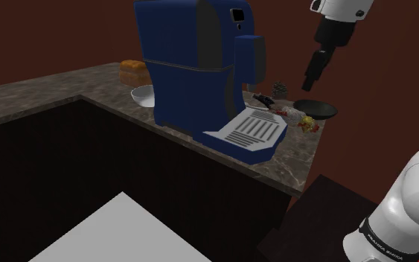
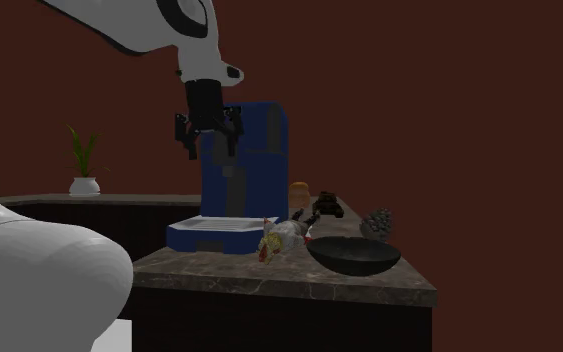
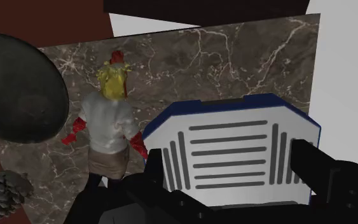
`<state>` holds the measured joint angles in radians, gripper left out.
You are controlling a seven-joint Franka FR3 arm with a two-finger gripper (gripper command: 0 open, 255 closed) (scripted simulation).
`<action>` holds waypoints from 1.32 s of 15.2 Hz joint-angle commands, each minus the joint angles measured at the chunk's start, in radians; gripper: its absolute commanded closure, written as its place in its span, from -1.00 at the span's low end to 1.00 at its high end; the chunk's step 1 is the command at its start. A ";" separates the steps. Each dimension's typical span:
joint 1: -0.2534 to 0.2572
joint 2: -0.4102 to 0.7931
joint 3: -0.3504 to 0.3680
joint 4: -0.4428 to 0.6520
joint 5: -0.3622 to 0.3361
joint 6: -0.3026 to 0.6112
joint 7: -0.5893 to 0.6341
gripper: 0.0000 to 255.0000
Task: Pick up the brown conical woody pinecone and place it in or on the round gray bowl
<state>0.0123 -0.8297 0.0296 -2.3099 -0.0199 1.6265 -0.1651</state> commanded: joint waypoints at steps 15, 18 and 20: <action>-0.124 0.379 -0.112 0.104 -0.062 0.332 0.050 -1.00; -0.144 0.467 -0.139 0.151 -0.065 0.385 0.060 -1.00; -0.157 0.526 -0.157 0.187 -0.063 0.417 0.065 -1.00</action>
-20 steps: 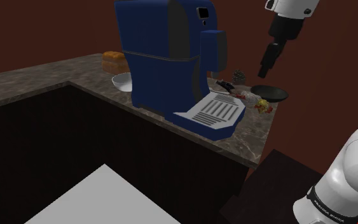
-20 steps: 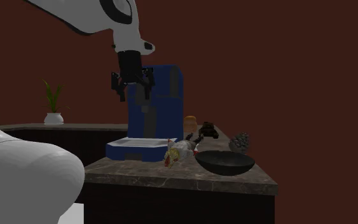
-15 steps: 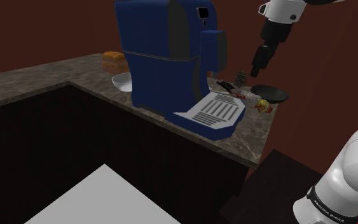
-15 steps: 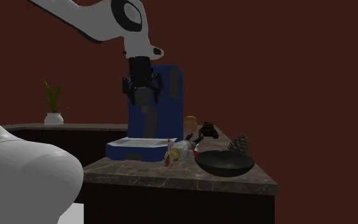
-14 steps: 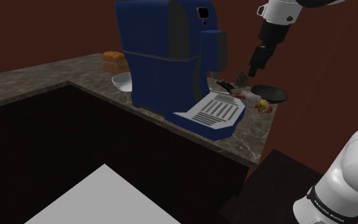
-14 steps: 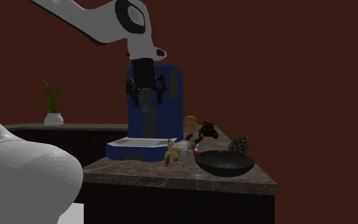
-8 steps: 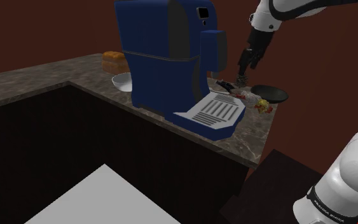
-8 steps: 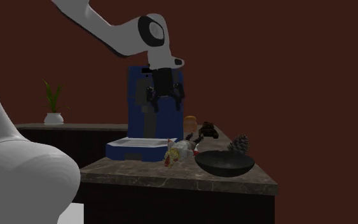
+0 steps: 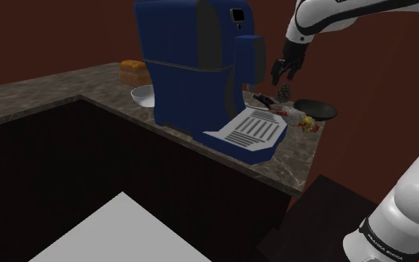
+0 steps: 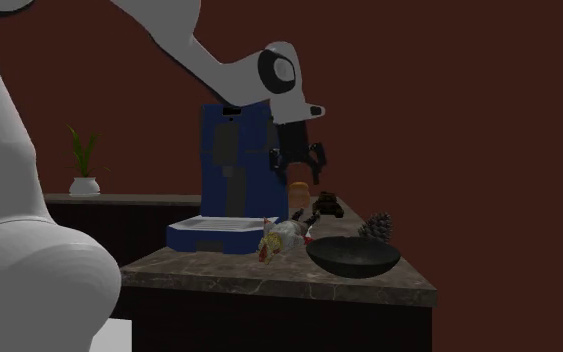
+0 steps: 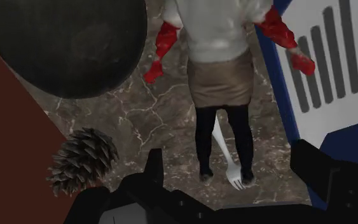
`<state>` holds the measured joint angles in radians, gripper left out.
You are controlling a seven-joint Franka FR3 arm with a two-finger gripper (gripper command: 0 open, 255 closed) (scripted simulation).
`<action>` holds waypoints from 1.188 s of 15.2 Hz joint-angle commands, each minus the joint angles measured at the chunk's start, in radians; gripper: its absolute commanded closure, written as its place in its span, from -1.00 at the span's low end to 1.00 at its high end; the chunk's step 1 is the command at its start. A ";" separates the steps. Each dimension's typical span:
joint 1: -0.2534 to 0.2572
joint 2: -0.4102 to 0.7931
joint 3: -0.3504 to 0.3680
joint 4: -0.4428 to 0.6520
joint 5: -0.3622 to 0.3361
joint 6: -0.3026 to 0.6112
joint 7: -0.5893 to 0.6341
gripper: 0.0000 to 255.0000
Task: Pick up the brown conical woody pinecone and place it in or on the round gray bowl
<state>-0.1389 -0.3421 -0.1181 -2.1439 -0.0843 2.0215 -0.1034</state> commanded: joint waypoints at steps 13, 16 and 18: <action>-0.096 0.434 -0.118 0.336 0.082 0.147 0.012 -1.00; -0.125 0.529 -0.137 0.431 0.116 0.155 0.010 -1.00; -0.132 0.552 -0.139 0.444 0.124 0.166 0.008 -1.00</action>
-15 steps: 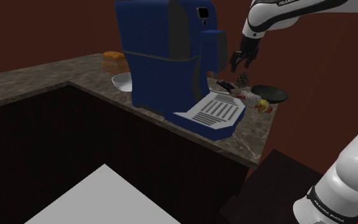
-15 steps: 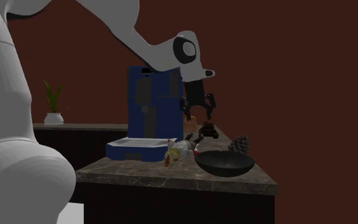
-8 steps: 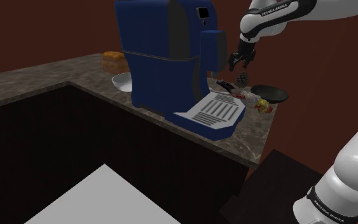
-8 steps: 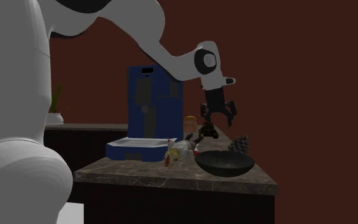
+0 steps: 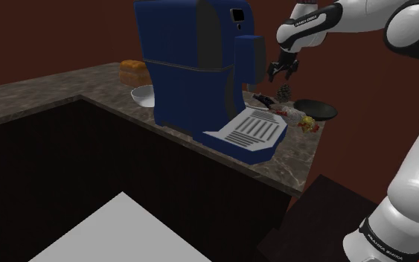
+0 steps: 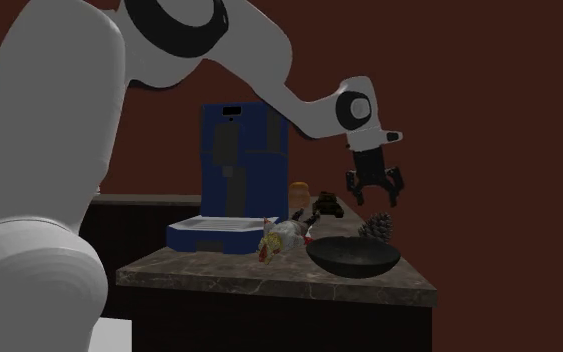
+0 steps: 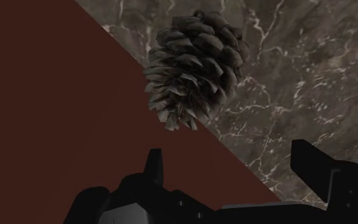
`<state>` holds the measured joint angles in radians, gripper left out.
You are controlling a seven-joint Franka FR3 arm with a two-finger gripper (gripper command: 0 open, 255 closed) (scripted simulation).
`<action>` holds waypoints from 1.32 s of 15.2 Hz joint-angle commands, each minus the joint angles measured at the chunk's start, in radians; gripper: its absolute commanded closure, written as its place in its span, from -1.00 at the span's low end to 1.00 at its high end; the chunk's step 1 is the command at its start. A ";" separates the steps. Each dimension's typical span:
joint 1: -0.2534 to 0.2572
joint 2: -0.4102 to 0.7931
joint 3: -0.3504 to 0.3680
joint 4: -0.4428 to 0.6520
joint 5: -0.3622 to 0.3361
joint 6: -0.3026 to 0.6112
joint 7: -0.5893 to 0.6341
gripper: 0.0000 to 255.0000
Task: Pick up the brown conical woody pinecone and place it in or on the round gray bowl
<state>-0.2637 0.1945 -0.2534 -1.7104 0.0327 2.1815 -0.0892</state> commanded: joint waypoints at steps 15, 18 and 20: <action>-0.023 0.055 0.006 -0.020 0.019 0.075 -0.017 1.00; -0.020 0.045 0.006 -0.041 0.017 0.085 -0.015 1.00; -0.020 0.043 0.007 -0.051 0.017 0.093 -0.015 1.00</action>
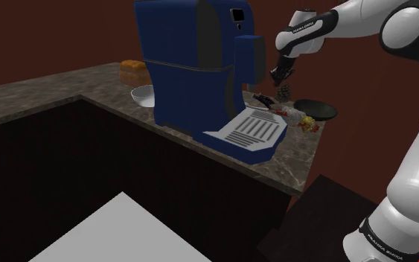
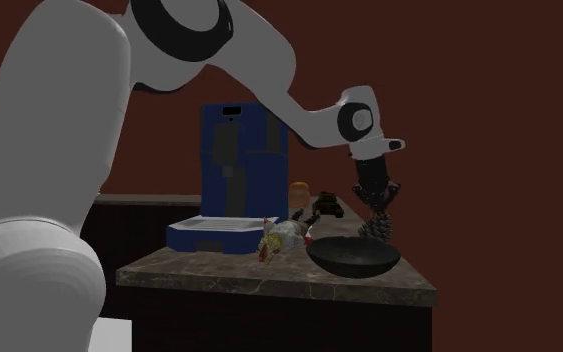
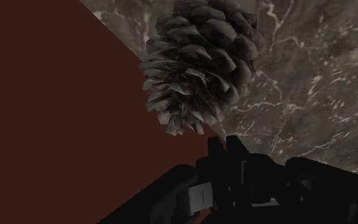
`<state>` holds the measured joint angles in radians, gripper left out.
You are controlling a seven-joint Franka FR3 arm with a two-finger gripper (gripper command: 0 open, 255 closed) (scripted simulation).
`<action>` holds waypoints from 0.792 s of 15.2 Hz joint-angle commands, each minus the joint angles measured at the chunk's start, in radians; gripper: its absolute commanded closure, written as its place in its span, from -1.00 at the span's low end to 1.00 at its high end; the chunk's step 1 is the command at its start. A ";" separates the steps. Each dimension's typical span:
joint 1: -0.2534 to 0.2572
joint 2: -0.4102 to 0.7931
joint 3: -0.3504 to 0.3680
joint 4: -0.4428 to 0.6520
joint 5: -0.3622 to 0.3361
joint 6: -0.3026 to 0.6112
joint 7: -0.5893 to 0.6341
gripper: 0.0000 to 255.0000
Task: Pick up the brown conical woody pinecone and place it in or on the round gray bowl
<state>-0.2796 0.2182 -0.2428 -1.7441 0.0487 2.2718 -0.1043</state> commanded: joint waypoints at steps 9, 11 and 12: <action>-0.047 -0.176 -0.013 -0.203 0.142 0.082 -0.065 -1.00; -0.058 -0.224 -0.021 -0.251 0.187 0.099 -0.087 -1.00; -0.057 -0.215 -0.020 -0.253 0.192 0.109 -0.091 -1.00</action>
<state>-0.3339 0.0113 -0.2613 -1.9815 0.2260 2.3697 -0.1871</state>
